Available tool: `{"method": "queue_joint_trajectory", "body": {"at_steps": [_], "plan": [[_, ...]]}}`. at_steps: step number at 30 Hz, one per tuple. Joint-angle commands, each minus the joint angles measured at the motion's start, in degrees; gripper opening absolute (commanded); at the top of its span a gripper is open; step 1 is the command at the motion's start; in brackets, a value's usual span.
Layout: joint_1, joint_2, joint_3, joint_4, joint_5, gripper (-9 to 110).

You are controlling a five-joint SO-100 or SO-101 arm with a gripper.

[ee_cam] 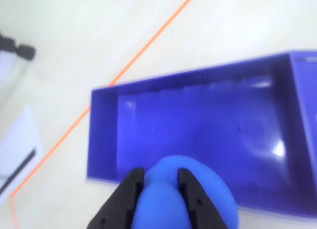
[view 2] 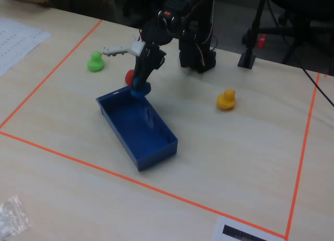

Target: Grasp blue duck and put it into box.

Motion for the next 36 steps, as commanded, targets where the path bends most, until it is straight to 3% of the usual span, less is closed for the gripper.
{"method": "queue_joint_trajectory", "body": {"at_steps": [1,8,9,13,22,29,36], "plan": [[0.26,-6.68,-1.49,-8.96,0.09,11],[0.62,-8.00,-1.49,-5.27,-2.64,30],[0.62,-6.24,-1.32,-2.72,-3.25,30],[-1.58,8.44,5.71,7.73,-5.80,0],[-15.38,56.43,33.84,37.71,-11.51,0],[-13.71,69.26,49.92,48.52,-23.12,0],[-12.92,69.52,51.94,47.55,-24.43,0]]}}
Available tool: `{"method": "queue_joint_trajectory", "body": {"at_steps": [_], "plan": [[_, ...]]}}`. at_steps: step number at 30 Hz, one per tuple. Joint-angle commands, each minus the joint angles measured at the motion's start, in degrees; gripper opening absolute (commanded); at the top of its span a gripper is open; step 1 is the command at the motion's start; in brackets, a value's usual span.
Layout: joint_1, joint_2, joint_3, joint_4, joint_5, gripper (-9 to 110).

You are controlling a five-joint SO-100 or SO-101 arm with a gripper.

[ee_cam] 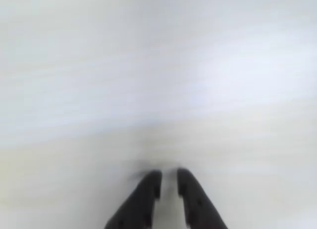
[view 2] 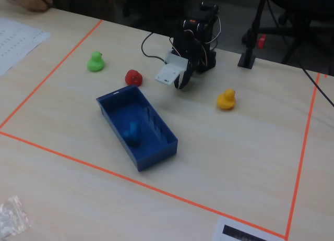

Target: Grasp blue duck and put it into box.

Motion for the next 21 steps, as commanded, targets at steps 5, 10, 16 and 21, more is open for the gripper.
{"method": "queue_joint_trajectory", "body": {"at_steps": [5,10,16,21], "plan": [[-1.23,-0.09,0.18,0.79,0.09,9],[-1.23,-0.09,0.18,0.79,0.09,9],[-1.23,-0.09,0.18,0.79,0.09,9],[-1.23,-0.09,0.18,0.79,0.09,9]]}}
